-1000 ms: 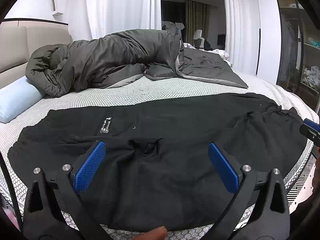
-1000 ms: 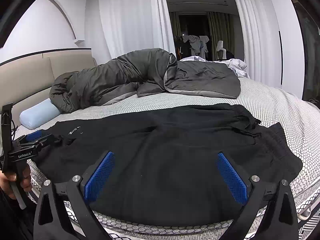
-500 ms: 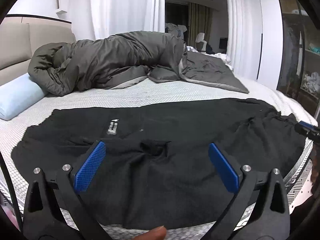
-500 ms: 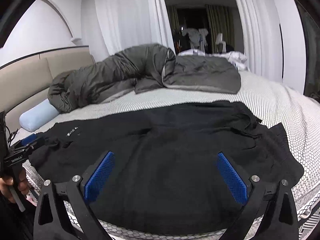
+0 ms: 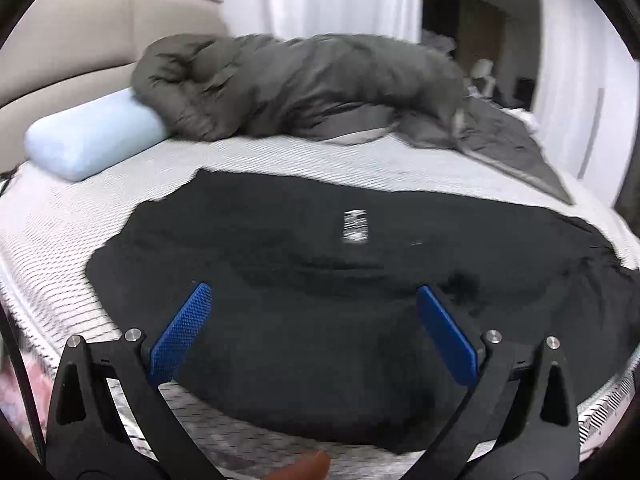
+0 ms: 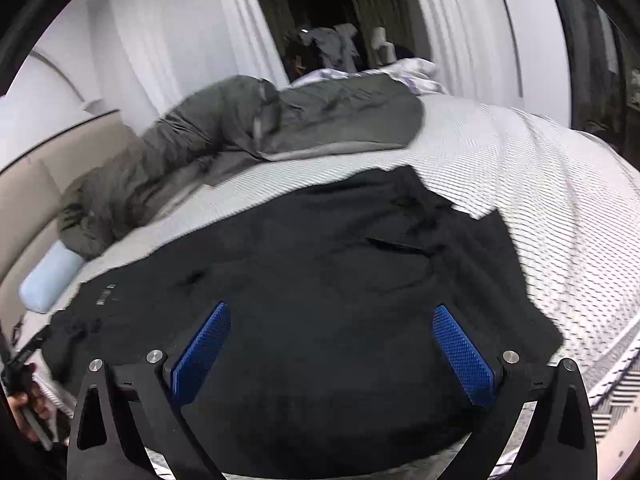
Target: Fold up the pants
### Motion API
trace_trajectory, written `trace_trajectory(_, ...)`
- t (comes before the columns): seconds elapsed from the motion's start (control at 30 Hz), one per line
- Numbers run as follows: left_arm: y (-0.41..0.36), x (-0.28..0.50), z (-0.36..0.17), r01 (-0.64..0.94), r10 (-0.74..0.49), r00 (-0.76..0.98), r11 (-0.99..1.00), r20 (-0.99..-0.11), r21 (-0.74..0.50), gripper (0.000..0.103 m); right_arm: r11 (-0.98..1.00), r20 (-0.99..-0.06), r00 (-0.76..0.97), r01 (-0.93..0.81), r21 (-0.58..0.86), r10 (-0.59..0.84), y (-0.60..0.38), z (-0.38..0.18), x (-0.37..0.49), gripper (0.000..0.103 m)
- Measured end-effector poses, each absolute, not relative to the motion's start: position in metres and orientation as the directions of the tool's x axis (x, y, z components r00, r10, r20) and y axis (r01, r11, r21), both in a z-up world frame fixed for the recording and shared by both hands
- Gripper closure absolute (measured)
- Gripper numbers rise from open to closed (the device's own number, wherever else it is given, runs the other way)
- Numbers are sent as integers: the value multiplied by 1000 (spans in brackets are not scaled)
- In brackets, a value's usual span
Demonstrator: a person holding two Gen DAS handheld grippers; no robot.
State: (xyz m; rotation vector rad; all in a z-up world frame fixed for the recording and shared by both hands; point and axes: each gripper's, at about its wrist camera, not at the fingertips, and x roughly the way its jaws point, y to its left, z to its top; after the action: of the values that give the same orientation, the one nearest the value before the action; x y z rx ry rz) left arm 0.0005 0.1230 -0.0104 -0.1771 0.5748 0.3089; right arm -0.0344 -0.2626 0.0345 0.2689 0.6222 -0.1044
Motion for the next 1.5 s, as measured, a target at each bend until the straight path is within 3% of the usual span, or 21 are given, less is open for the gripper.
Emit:
trace_trajectory(0.13, 156, -9, -19, -429, 282, 752, 895, -596, -119, 1, 941, -597, 799, 255, 222, -76, -279, 26, -47, 0)
trace_trajectory(0.37, 247, -58, -13, -563, 366, 730, 801, -577, -204, 1, 869, -594, 796, 372, 326, -118, -325, 13, -89, 0)
trace_trajectory(0.5, 288, -73, -26, -556, 283, 735, 772, -616, -308, 2, 846, -573, 814, 371, 384, -97, -336, 11, -97, 0)
trace_trajectory(0.57, 298, -76, -33, -529, 221, 744, 772, -630, -353, 9, 850, -569, 817, 364, 380, -96, -333, 12, -96, 0)
trace_trajectory(0.63, 305, -65, -42, -506, 149, 731, 773, -666, -382, 27, 862, -573, 815, 345, 371, -80, -326, 13, -92, 0)
trace_trajectory(0.77, 315, -39, -56, -494, 82, 724, 755, -685, -432, 38, 880, -585, 809, 318, 352, -59, -311, 13, -81, 0)
trace_trajectory(0.87, 318, -27, -56, -517, 94, 724, 730, -684, -447, 66, 883, -586, 809, 312, 352, -52, -306, 13, -79, 0)
trace_trajectory(0.9, 324, -24, -58, -529, 103, 724, 717, -683, -453, 87, 883, -585, 810, 309, 354, -49, -306, 13, -78, 0)
trace_trajectory(0.93, 325, -17, -57, -540, 114, 723, 708, -681, -455, 101, 881, -586, 809, 311, 357, -48, -307, 13, -78, 0)
trace_trajectory(1.1, 331, -56, -47, -564, 217, 755, 696, -619, -445, 102, 869, -582, 813, 299, 394, -15, -329, 13, -100, 0)
trace_trajectory(1.17, 336, -66, -50, -576, 227, 751, 684, -620, -448, 102, 853, -599, 801, 308, 421, 7, -343, 7, -109, 8)
trace_trajectory(1.23, 337, -72, -51, -575, 220, 750, 683, -624, -450, 102, 836, -609, 792, 297, 460, 54, -355, -1, -110, 22)
trace_trajectory(1.4, 336, -69, -50, -580, 227, 750, 677, -621, -452, 102, 815, -597, 795, 270, 512, 112, -365, -6, -85, 29)
trace_trajectory(1.5, 333, -70, -47, -577, 220, 750, 679, -624, -453, 102, 771, -645, 757, 350, 532, 101, -380, -18, -67, 64)
